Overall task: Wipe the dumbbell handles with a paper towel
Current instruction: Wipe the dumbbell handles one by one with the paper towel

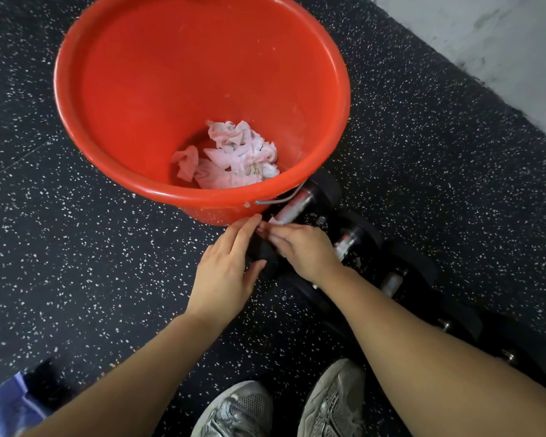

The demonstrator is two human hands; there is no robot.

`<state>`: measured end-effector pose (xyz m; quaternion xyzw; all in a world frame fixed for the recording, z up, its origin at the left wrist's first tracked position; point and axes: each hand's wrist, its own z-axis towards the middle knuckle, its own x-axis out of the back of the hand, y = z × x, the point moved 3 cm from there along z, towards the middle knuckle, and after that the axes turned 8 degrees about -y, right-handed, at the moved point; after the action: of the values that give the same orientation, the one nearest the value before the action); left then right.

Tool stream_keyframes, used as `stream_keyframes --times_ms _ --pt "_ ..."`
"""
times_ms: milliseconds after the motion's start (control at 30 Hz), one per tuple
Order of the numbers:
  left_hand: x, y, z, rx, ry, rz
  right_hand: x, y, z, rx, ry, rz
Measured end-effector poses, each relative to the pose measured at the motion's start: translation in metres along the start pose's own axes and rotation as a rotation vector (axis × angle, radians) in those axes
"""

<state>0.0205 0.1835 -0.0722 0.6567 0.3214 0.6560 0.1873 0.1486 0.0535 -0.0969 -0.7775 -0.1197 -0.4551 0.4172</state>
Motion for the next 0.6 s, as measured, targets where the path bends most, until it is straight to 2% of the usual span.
stream_keyframes --times_ms 167,300,500,600 --pt "-0.012 0.014 -0.009 -0.034 -0.001 0.085 0.039 0.024 -0.036 -0.184 0.252 0.183" --pt "-0.033 0.034 -0.011 -0.116 -0.073 0.119 0.062 0.057 -0.081 -0.337 0.275 0.332" --pt "-0.043 0.044 0.0 -0.084 -0.109 0.211 0.058 0.077 -0.099 -0.31 0.103 -0.022" --pt "-0.041 0.041 0.003 -0.014 -0.113 0.244 0.051 0.08 -0.091 -0.344 0.089 -0.101"
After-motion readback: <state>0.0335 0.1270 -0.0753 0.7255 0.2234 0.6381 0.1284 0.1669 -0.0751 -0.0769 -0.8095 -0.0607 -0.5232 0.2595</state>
